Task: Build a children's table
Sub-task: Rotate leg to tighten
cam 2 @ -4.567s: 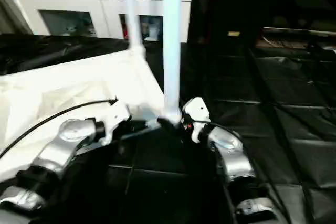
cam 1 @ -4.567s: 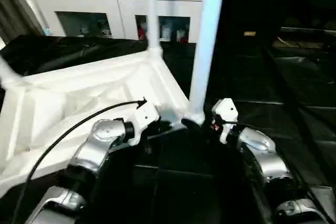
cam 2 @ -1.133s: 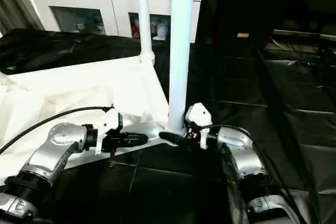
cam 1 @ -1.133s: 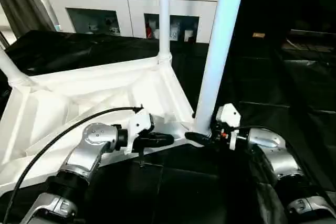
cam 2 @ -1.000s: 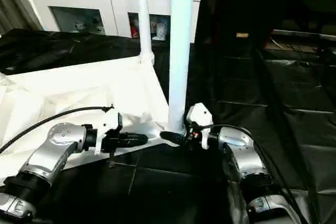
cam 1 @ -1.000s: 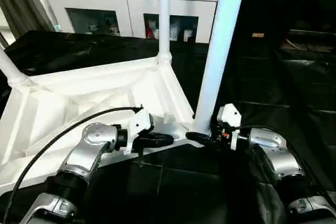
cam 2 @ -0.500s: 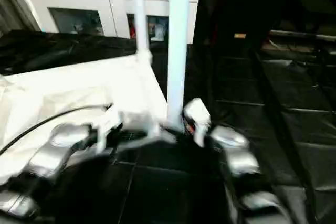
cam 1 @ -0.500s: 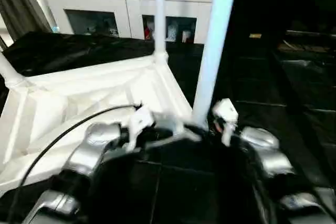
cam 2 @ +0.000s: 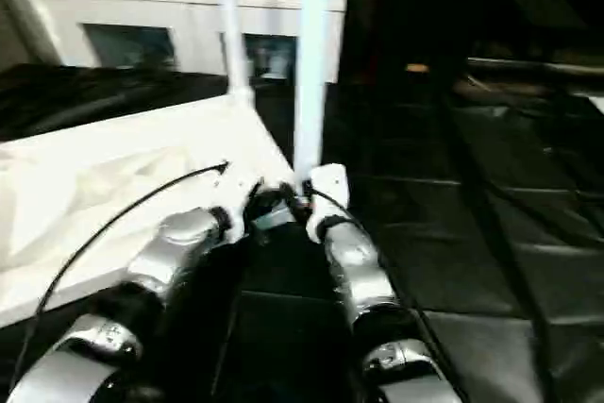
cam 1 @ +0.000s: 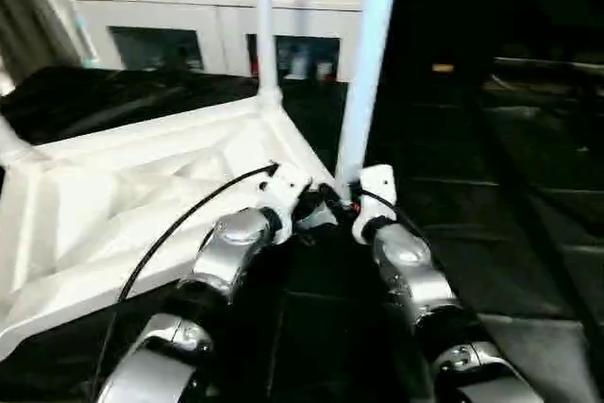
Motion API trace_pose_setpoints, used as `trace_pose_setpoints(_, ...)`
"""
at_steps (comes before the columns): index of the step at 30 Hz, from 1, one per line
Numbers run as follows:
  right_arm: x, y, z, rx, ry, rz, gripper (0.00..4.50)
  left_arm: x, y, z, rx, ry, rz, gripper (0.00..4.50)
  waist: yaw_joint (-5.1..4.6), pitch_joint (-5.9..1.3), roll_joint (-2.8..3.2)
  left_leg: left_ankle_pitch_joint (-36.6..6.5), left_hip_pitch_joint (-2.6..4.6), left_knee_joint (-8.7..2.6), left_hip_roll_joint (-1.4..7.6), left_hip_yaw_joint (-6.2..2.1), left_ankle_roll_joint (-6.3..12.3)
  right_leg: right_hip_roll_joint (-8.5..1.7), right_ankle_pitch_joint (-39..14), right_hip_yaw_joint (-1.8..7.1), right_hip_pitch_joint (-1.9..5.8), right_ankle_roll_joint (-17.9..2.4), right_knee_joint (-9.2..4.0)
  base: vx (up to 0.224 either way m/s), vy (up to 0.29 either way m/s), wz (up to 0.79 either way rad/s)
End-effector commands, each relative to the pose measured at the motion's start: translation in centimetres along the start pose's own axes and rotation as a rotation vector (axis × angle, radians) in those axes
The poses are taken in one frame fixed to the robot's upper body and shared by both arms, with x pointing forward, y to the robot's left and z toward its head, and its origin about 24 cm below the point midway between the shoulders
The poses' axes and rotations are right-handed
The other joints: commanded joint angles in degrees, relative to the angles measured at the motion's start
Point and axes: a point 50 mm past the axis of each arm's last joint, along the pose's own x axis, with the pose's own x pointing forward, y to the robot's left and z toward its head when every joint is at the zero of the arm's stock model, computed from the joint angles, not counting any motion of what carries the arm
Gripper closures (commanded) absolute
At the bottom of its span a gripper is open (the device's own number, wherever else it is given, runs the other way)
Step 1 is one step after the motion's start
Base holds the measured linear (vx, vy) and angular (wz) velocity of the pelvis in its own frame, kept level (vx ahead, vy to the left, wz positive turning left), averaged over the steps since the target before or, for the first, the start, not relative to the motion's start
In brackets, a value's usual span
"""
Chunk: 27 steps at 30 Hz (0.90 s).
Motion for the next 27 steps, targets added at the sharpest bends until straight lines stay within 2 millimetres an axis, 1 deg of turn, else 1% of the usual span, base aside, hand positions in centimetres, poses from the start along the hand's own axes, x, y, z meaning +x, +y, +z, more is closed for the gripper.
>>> trace_pose_setpoints(1, -0.4, -0.2, -2.2, 0.011, 0.113, -0.025, 1.93, -0.2, -0.2, -1.1, 0.018, 0.061, -0.05, 4.5, 0.2, -2.52, -0.02, -12.95, -0.7, -4.82, 2.2, -1.4, 2.04, -5.2, -26.96, 2.85, 2.27, -4.21, -6.05, 0.0, 0.0, 0.0)
trace_pose_setpoints(2, -0.4, -0.4, -2.1, 0.001, 0.11, -0.032, 1.93, -0.3, -0.5, -1.2, 0.033, 0.066, -0.091, 4.5, 0.21, -2.47, -0.03, -13.17, -0.43, -4.76, 2.29, -1.26, 2.12, -5.19, -25.35, 3.04, 2.06, -5.47, -5.87, 0.0, 0.0, 0.0)
trace_pose_setpoints(3, -0.5, -0.4, -2.1, -0.001, 0.108, -0.037, 1.93, -0.4, -0.4, -1.0, 0.041, 0.053, -0.101, 4.5, 0.2, -2.49, 0.22, -13.1, -0.48, -4.81, 2.34, -1.25, 2.08, -5.24, -23.97, 3.12, 2.18, -6.53, -5.59, 0.0, 0.0, 0.0)
trace_pose_setpoints(4, -0.5, -0.4, -2.1, -0.001, 0.108, -0.037, 1.93, -0.4, -0.4, -1.0, 0.041, 0.053, -0.101, 4.5, 0.14, -2.52, 0.18, -12.94, -0.52, -4.81, 2.41, -1.21, 2.02, -5.22, -22.9, 3.14, 2.24, -6.99, -5.46, 0.0, 0.0, 0.0)
trace_pose_setpoints(5, -0.4, -0.4, -1.9, -0.005, 0.096, -0.046, 1.93, -0.7, 0.3, -0.7, 0.043, 0.025, -0.079, 4.5, 0.13, -2.52, 0.36, -12.73, -0.56, -4.81, 2.42, -1.19, 1.9, -5.24, -21.15, 3.2, 2.37, -7.81, -5.2, 0.0, 0.0, 0.0)
trace_pose_setpoints(8, -0.4, -0.4, -1.6, -0.01, 0.079, -0.044, 1.93, -1.6, 1.5, -0.2, 0.072, -0.006, -0.062, 4.5, 0.03, -2.71, 0.29, -12.12, -0.43, -4.62, 2.43, -0.96, 2.01, -5.16, -17.48, 3.35, 2.44, -9.53, -4.85, 0.0, 0.0, 0.0)
trace_pose_setpoints(9, -0.4, -0.4, -1.5, -0.012, 0.075, -0.041, 1.93, -1.8, 1.8, -0.1, 0.084, -0.011, -0.064, 4.5, 0.03, -2.72, 0.37, -11.91, -0.55, -4.61, 2.41, -0.99, 2.06, -5.24, -16.91, 3.4, 2.56, -9.96, -4.7, 0.0, 0.0, 0.0)
trace_pose_setpoints(10, -0.4, -0.4, -1.5, -0.012, 0.072, -0.039, 1.93, -2.2, 2.1, -0.1, 0.079, -0.011, -0.077, 4.3, 0.02, -2.78, 0.36, -11.56, -0.63, -4.6, 2.44, -1.01, 2.04, -5.27, -16.35, 3.42, 2.66, -10.07, -4.58, 0.0, 0.0, 0.0)
trace_pose_setpoints(11, -0.4, -0.4, -1.4, -0.015, 0.065, -0.032, 1.93, -3.0, 2.5, 0.0, 0.057, -0.012, -0.131, 4.3, 0.09, -2.86, 0.28, -10.53, -0.54, -4.56, 2.45, -0.94, 2.12, -5.27, -15.03, 3.44, 2.66, -10.37, -4.34, 0.0, 0.0, 0.0)
trace_pose_setpoints(12, -0.4, -0.4, -1.3, -0.017, 0.062, -0.028, 1.93, -3.4, 2.7, 0.0, 0.046, -0.013, -0.161, 4.3, 0.08, -2.94, 0.46, -9.52, -0.56, -4.57, 2.57, -0.89, 2.16, -5.32, -13.51, 3.52, 2.63, -11.03, -4.05, 0.0, 0.0, 0.0)
trace_pose_setpoints(13, -0.4, -0.4, -1.2, -0.017, 0.057, -0.022, 1.93, -3.9, 3.0, 0.1, 0.032, -0.01, -0.183, 4.15, 0.05, -2.94, 0.49, -9.18, -0.48, -4.52, 2.56, -0.81, 2.1, -5.26, -12.72, 3.51, 2.57, -11.37, -3.97, 0.0, 0.0, 0.0)
trace_pose_setpoints(14, -0.4, -0.4, -1.2, -0.018, 0.052, -0.018, 1.93, -4.4, 3.2, 0.2, 0.023, -0.009, -0.2, 4.0, 0.1, -2.98, 0.51, -8.33, -0.44, -4.51, 2.67, -0.79, 2.08, -5.22, -10.69, 3.5, 2.61, -12.22, -3.62, 0.0, 0.0, 0.0)
trace_pose_setpoints(15, -0.4, -0.4, -1.1, -0.022, 0.048, -0.013, 1.93, -4.7, 3.3, 0.4, 0.014, -0.009, -0.219, 3.94, 0.15, -3.11, 0.63, -7.15, -0.41, -4.48, 2.81, -0.8, 1.93, -5.23, -8.21, 3.49, 2.73, -12.98, -3.16, 0.0, 0.0, 0.0)
trace_pose_setpoints(16, -0.4, -0.4, -1.0, -0.026, 0.043, -0.008, 1.93, -5.2, 3.5, 0.6, 0.004, -0.007, -0.24, 3.89, 0.1, -3.08, 0.73, -6.65, -0.48, -4.43, 2.75, -0.72, 2.07, -5.08, -7.03, 3.46, 2.67, -13.32, -3.11, 0.0, 0.0, 0.0)
trace_pose_setpoints(17, -0.4, -0.4, -1.0, -0.025, 0.041, -0.005, 1.93, -5.4, 3.7, 0.7, -0.002, -0.004, -0.245, 3.84, 0.12, -3.08, 0.8, -6.38, -0.28, -4.37, 2.79, -0.59, 2.11, -5.02, -5.2, 3.45, 2.59, -14.0, -2.91, 0.0, 0.0, 0.0)
trace_pose_setpoints(19, -0.4, -0.4, -0.9, -0.026, 0.039, 0.0, 1.93, -5.7, 3.9, 0.7, -0.019, 0.017, -0.25, 3.76, 0.04, -2.99, 0.82, -6.68, -0.41, -4.43, 2.67, -0.55, 2.19, -4.89, -4.39, 3.42, 2.78, -14.36, -2.87, 0.0, 0.0, 0.0)
trace_pose_setpoints(21, -0.4, -0.3, -0.9, -0.028, 0.038, 0.003, 1.93, -5.7, 3.8, 0.8, -0.046, 0.028, -0.263, 3.5, 0.03, -2.85, 0.78, -7.9, -0.34, -4.48, 2.64, -0.45, 1.89, -5.05, -6.12, 3.56, 2.86, -14.24, -3.07, 0.0, 0.0, 0.0)
trace_pose_setpoints(23, -0.4, -0.3, -0.9, -0.029, 0.039, 0.004, 1.93, -5.4, 3.5, 0.9, -0.067, 0.032, -0.269, 3.33, 0.1, -2.8, 0.77, -8.32, -0.39, -4.48, 2.51, -0.45, 1.78, -5.08, -7.67, 3.61, 2.92, -13.88, -3.32, 0.0, 0.0, 0.0)
trace_pose_setpoints(25, -0.4, -0.2, -0.9, -0.029, 0.039, 0.006, 1.93, -5.2, 3.3, 0.9, -0.068, 0.042, -0.275, 3.26, 0.09, -2.79, 0.72, -8.04, -0.46, -4.47, 2.48, -0.45, 1.68, -5.04, -8.07, 3.62, 3.0, -13.55, -3.38, 0.0, 0.0, 0.0)
trace_pose_setpoints(26, -0.4, -0.2, -1.0, -0.031, 0.04, 0.008, 1.93, -4.7, 2.9, 1.0, -0.072, 0.063, -0.285, 3.16, 0.15, -2.81, 1.08, -7.91, -0.42, -4.44, 2.51, -0.51, 1.64, -5.08, -8.17, 3.62, 2.97, -13.45, -3.39, 0.0, 0.0, 0.0)
trace_pose_setpoints(27, -0.4, -0.1, -1.0, -0.034, 0.041, 0.009, 1.93, -4.4, 2.7, 1.0, -0.069, 0.077, -0.289, 3.06, 0.1, -2.84, 1.1, -7.83, -0.42, -4.44, 2.49, -0.51, 1.56, -4.98, -8.02, 3.58, 3.0, -13.32, -3.4, 0.0, 0.0, 0.0)
